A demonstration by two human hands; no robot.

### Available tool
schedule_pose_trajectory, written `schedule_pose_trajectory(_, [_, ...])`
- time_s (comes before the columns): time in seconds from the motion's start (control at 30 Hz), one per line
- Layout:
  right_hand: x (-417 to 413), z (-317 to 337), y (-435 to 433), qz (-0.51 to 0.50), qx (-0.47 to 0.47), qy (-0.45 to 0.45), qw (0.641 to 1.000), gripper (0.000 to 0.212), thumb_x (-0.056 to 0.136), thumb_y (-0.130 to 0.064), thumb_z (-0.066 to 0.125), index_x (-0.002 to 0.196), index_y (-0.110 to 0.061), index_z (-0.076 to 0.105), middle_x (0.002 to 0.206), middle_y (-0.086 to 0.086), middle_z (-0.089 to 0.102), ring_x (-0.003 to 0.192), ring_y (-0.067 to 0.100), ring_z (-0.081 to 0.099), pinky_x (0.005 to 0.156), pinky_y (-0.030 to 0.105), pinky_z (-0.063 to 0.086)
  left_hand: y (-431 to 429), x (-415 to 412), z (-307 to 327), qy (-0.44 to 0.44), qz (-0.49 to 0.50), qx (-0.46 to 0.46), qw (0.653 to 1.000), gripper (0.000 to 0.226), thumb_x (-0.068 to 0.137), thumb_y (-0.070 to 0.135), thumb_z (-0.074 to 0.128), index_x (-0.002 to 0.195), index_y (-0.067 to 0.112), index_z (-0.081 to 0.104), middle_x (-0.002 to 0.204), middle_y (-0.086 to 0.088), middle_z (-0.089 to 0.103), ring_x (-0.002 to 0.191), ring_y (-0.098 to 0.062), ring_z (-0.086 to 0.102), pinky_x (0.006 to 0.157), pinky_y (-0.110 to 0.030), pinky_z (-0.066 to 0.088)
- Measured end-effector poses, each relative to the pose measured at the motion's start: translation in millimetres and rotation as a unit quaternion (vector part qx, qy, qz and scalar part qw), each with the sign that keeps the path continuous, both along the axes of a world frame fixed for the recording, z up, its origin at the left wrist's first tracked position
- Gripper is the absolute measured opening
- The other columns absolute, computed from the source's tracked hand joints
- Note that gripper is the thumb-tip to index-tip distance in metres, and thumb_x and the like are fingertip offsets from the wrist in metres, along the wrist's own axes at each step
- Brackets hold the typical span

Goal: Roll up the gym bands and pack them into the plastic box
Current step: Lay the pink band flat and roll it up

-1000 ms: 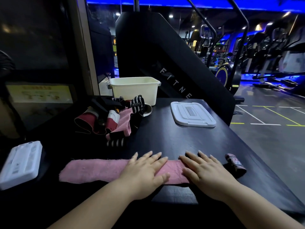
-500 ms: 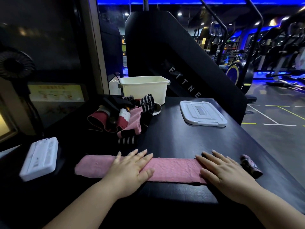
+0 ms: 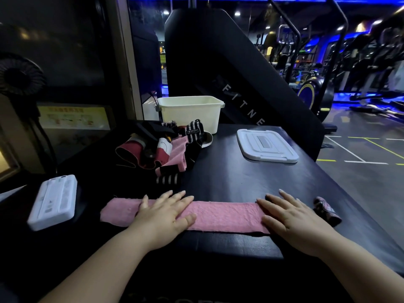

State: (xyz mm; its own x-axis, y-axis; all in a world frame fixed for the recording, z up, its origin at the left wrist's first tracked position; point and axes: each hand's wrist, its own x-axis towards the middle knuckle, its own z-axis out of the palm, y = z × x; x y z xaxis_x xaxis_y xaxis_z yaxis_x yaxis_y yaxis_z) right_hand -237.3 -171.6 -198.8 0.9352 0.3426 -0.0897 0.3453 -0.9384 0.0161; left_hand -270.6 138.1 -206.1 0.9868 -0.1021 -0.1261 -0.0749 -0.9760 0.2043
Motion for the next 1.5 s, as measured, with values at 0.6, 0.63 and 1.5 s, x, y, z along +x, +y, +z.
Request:
schedule_pose_trajectory(0.6, [99,30,188,-0.045,0.390,0.060,0.918,0.056,0.088,-0.058,0.055,0.128,-0.019,0.057,0.114,0.000,0.068,0.096,0.017,0.064,0.079,0.028,0.048,19,96,16,-0.274,0.208,-0.209,0.916,0.030,0.098,0.023,0.050,0.123,0.008,0.055,0.133,-0.015,0.049,0.124,-0.035,0.043,0.102,-0.035,0.028])
schedule_pose_trajectory(0.63, [106,27,198,-0.072,0.404,0.073,0.909,0.063,0.085,-0.064,0.054,0.126,-0.016,0.058,0.113,0.001,0.068,0.097,0.019,0.065,0.076,0.028,0.049,20,99,15,-0.280,0.205,-0.211,0.914,0.029,0.098,0.020,0.050,0.123,0.008,0.056,0.133,-0.015,0.050,0.123,-0.035,0.044,0.102,-0.035,0.027])
schedule_pose_trajectory(1.5, [138,4,205,-0.112,0.640,0.120,0.751,0.011,0.092,-0.016,0.060,0.087,-0.017,0.070,0.089,0.011,0.073,0.077,0.023,0.067,0.076,0.042,0.057,35,96,-5,-0.268,0.152,-0.134,0.942,0.050,0.083,0.061,0.060,0.128,0.038,0.057,0.142,0.014,0.034,0.129,-0.015,0.027,0.103,-0.029,0.027])
